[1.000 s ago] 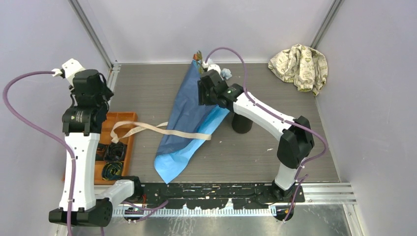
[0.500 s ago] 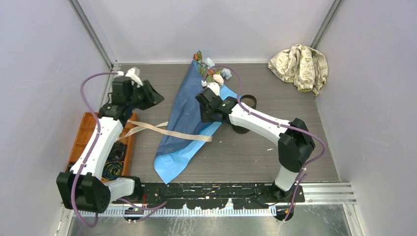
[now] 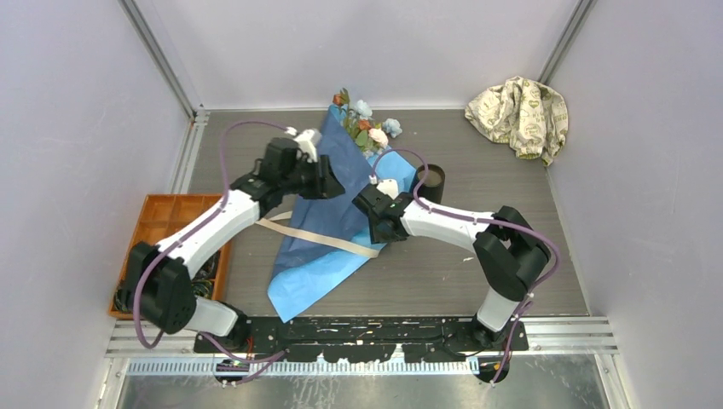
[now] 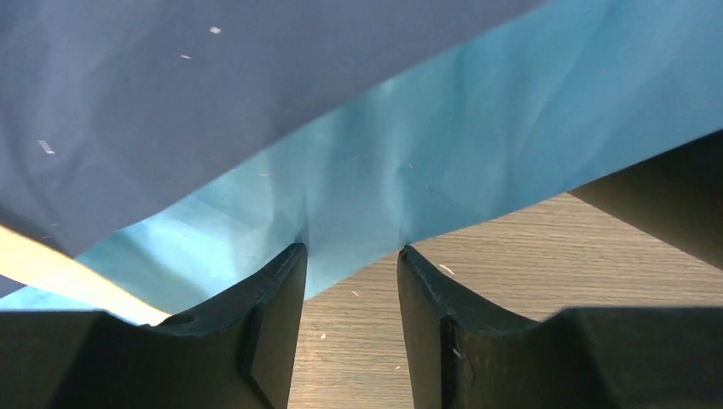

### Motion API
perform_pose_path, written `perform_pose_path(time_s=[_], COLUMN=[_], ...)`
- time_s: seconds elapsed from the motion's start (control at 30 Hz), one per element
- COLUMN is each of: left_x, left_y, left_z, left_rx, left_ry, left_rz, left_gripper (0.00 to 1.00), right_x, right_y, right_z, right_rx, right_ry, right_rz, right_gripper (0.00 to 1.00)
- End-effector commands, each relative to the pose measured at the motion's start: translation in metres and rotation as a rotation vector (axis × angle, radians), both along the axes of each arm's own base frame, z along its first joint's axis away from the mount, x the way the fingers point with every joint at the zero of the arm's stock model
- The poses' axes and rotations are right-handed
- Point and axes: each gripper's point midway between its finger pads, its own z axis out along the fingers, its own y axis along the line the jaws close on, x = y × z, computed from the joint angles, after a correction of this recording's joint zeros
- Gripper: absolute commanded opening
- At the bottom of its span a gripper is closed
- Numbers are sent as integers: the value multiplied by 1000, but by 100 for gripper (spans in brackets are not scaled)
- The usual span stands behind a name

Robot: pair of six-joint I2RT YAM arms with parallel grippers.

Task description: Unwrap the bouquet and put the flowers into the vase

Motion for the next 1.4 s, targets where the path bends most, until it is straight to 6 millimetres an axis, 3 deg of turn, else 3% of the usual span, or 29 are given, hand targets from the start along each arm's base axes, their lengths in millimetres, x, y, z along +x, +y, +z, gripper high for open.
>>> perform_pose_path(time_s=[0.0,0.2,0.5,0.63,0.93,0.97,1.07,1.2,1.37], left_x=[2,-4,-13,-10,-1,2,11,15,13], left_y=[-43,-69,-77,-76,-60,-56,-50,-51,-30], left_z=[-5,-45,-78,-94,-113,-112,-101,-76,-22], left_rx=[67,195,515,621,795,819,854,822,758], left_ry=[-67,-19,-101,-112,-137,-149,-188,-220,-290], left_rz=[-97,-138,-64,-12,101,122,170,198,301], left_gripper=[48,50,56,57,53,50,27,4,0], right_x=[7,1,-13,-18,-24,-24,-23,-22,-21], right_y=[-2,-22,-38,-42,-42,-40,-38,-38,-37], right_z=[17,26,105,127,132,132,133,143,167], right_rx=[47,55,293,350,403,406,416,425,453], right_ry=[-85,-146,-338,-378,-388,-384,-387,-408,-448], right_rz=[-61,-124,-124,-115,-112,-109,-105,-93,-72], right_gripper=[49,48,50,51,51,51,51,51,51])
